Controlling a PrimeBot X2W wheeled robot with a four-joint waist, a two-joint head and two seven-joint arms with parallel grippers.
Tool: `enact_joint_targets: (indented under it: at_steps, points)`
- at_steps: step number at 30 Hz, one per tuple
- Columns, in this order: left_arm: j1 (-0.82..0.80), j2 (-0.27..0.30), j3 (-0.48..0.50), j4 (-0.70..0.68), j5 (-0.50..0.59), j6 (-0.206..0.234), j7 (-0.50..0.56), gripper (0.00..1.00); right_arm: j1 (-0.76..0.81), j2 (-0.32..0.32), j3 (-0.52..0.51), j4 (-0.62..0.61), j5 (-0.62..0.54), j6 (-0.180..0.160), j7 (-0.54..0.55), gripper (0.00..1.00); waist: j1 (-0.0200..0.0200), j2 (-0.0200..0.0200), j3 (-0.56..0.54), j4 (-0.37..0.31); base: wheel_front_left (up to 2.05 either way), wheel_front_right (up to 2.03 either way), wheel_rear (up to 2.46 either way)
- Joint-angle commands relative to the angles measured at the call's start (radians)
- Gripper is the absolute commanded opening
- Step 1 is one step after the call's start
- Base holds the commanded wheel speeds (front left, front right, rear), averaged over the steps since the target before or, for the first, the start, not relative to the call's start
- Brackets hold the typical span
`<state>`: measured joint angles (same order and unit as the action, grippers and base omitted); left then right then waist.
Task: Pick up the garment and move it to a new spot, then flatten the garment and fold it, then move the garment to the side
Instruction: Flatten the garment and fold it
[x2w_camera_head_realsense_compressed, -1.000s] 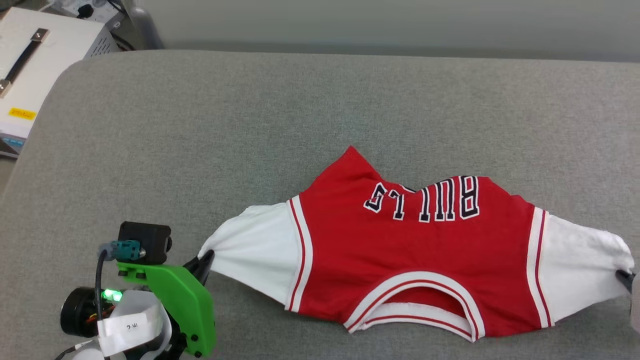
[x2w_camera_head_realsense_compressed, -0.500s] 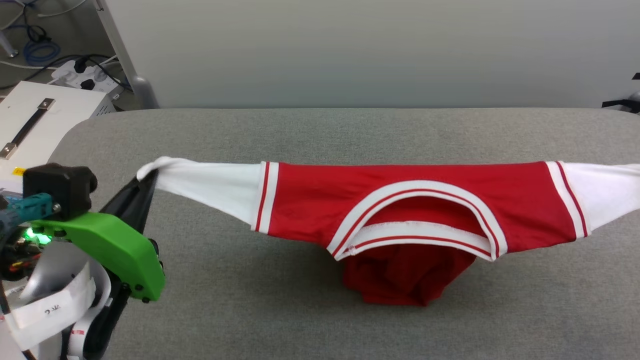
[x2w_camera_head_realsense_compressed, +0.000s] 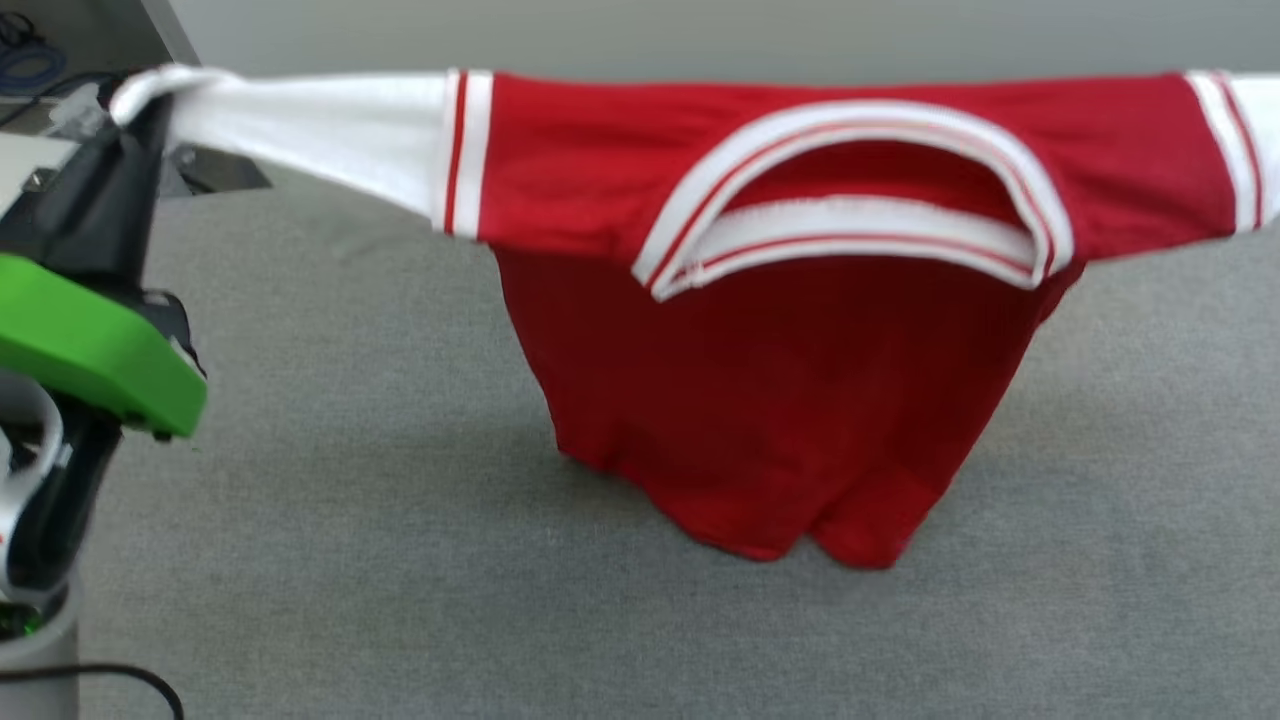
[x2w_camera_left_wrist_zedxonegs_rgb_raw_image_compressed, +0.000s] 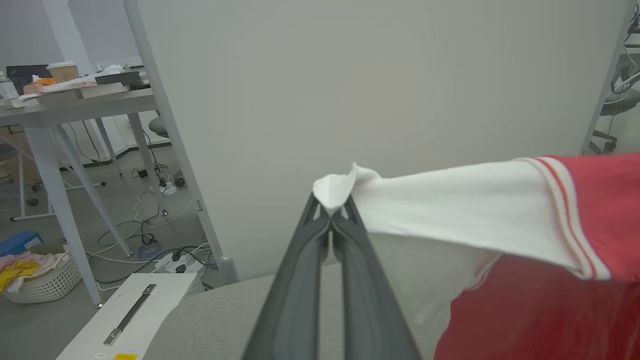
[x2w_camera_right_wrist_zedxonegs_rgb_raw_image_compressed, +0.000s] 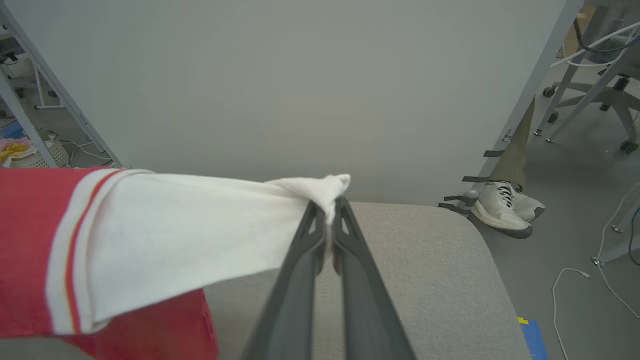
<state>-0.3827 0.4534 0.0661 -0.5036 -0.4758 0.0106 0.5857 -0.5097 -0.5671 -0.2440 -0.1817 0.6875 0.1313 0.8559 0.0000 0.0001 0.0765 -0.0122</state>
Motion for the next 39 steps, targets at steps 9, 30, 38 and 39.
enact_joint_targets:
  at_steps: [9, 30, 38, 39]
  points:
    - [-0.335, 0.109, -0.041, 0.172, -0.005, -0.096, -0.016, 0.00, -0.298, -0.064, 0.058, 0.126, -0.055, -0.001, -0.112, 0.00, 0.0000, -0.0001, 0.207, -0.007, 0.00, 0.00, 0.00]
    - [-1.249, 0.122, -0.298, 0.838, 0.131, -0.140, -0.265, 0.00, -1.061, -0.054, 0.277, 0.598, -0.275, -0.001, -0.464, 0.00, 0.0000, -0.0001, 0.604, 0.002, 0.00, 0.00, 0.00]
    - [-1.265, 0.055, -0.320, 1.000, 0.144, -0.134, -0.454, 0.00, -1.112, 0.002, 0.353, 0.754, -0.294, -0.001, -0.630, 0.00, 0.0000, -0.0001, 0.623, 0.024, 0.00, 0.00, 0.00]
    - [-1.252, 0.046, -0.323, 1.020, 0.140, -0.134, -0.470, 0.00, -1.101, 0.004, 0.362, 0.772, -0.289, -0.001, -0.640, 0.00, 0.0000, -0.0001, 0.619, 0.028, 0.00, 0.00, 0.00]
